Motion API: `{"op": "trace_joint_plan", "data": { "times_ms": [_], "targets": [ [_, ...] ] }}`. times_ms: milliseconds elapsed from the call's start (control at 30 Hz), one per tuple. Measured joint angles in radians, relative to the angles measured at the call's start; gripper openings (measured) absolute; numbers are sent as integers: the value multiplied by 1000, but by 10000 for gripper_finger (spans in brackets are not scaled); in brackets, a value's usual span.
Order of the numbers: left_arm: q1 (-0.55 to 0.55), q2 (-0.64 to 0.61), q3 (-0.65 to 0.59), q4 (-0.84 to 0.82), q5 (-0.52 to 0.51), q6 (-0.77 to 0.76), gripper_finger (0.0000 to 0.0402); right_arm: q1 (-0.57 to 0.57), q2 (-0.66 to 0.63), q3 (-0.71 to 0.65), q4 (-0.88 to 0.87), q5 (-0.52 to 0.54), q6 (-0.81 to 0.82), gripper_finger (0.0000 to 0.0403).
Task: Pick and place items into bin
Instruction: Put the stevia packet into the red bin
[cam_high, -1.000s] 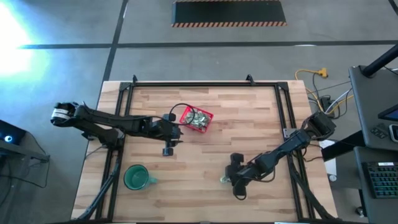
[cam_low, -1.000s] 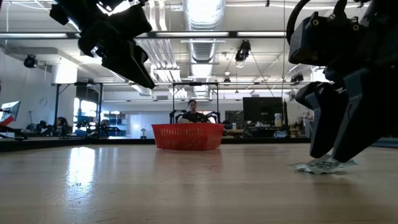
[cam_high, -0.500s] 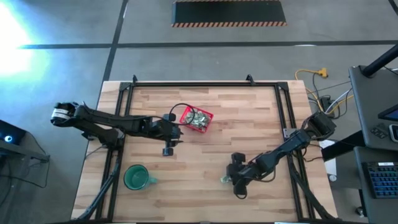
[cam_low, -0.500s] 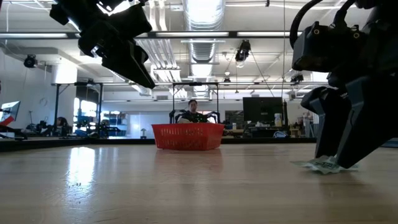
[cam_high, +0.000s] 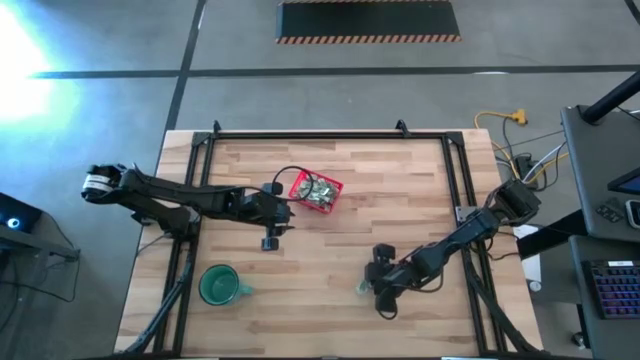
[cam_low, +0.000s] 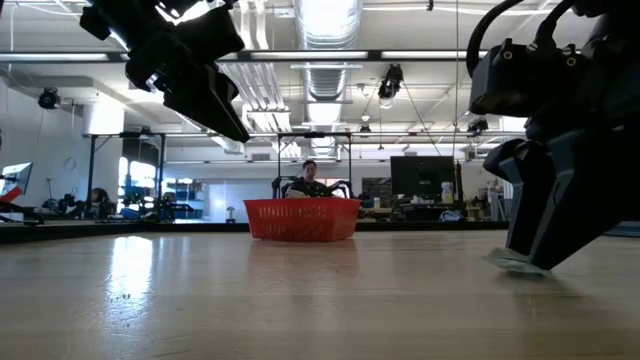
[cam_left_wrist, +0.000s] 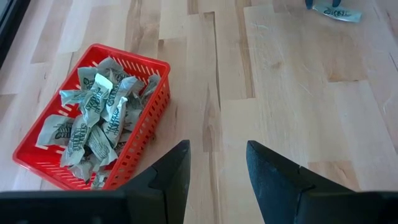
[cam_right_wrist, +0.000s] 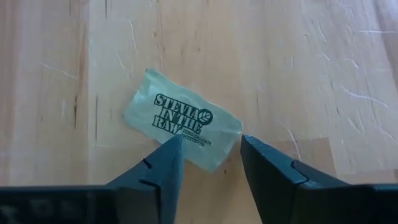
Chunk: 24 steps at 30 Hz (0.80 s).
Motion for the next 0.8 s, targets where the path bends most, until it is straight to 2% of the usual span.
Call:
{"op": "trace_joint_plan", "data": {
  "times_ms": [600,800],
  "targets": [
    [0,0,0,0,0,0,141,0,0,-2,0,38,-40,16],
    [1,0,0,0,0,0,141,1,0,-2,2,77,-57,9]
  ]
}}
